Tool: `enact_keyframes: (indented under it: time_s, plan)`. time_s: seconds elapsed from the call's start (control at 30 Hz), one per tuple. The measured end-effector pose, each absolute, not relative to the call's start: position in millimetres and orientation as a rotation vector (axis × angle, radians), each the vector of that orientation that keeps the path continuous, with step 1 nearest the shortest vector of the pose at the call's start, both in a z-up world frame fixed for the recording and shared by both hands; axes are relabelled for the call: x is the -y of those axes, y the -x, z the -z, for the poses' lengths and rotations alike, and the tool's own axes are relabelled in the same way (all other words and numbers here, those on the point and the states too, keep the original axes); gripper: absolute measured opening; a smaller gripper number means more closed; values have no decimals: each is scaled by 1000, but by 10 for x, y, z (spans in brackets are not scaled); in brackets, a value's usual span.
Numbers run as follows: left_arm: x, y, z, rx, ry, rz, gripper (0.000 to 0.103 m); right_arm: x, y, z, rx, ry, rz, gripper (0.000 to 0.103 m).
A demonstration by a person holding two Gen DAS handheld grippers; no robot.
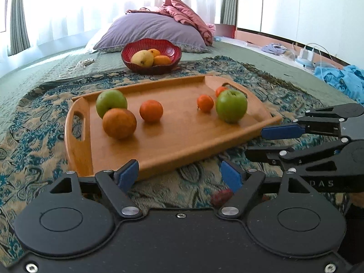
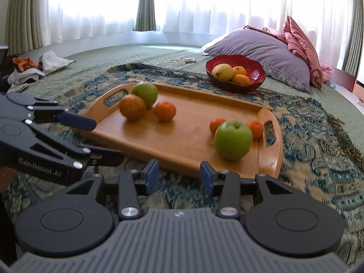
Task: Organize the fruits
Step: 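Move both grippers back toward the red dates beside the tray, then grasp a red date with the left gripper while the right gripper grasps another date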
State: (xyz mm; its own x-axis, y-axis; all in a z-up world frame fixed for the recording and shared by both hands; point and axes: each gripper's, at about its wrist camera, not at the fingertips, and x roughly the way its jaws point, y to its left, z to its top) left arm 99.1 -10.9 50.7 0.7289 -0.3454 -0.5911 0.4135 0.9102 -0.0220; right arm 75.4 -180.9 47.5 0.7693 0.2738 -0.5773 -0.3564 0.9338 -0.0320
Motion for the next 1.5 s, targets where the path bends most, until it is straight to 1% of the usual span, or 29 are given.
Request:
enact_keyframes:
  time_s: [0.53,0.57,0.67,0.73,0.8,0.9,1.03,1.2,1.33,1.47,1.5]
  plan:
    - [107,-754,-381,-673,-92,461,78,1748,-302,-294,-625,174,-393,60]
    - [113,-744,-380,-671,-89,465,77,1745,-293,-286,-626,172,-394,60]
    - [146,-721,-375,-674,-69,488,66,1735,-260,-262,-625,168,-397,60]
    - [169,-721,-365,-687,-48,502,54,1718,-250,-253,-625,166,-402,60]
    - [194,-725,-349,-699,-36,512,48,1699,-233,-244,-626,164,-409,60]
    - [234,-722,-332,-701,-35,513,43,1659,-212,-218,-626,175,-416,60]
    - [264,-736,-325,-703,-31,520,33,1630,-186,-193,-625,176,-423,60]
    - [276,-766,-298,-716,-11,519,30,1631,-180,-160,-631,162,-427,60]
    - [279,-785,-271,-720,6,515,29,1640,-176,-157,-624,144,-431,53]
    - [276,-813,-261,-727,36,512,29,1632,-194,-155,-616,124,-431,43]
    - [274,-819,-261,-726,42,509,29,1625,-200,-153,-614,120,-432,42]
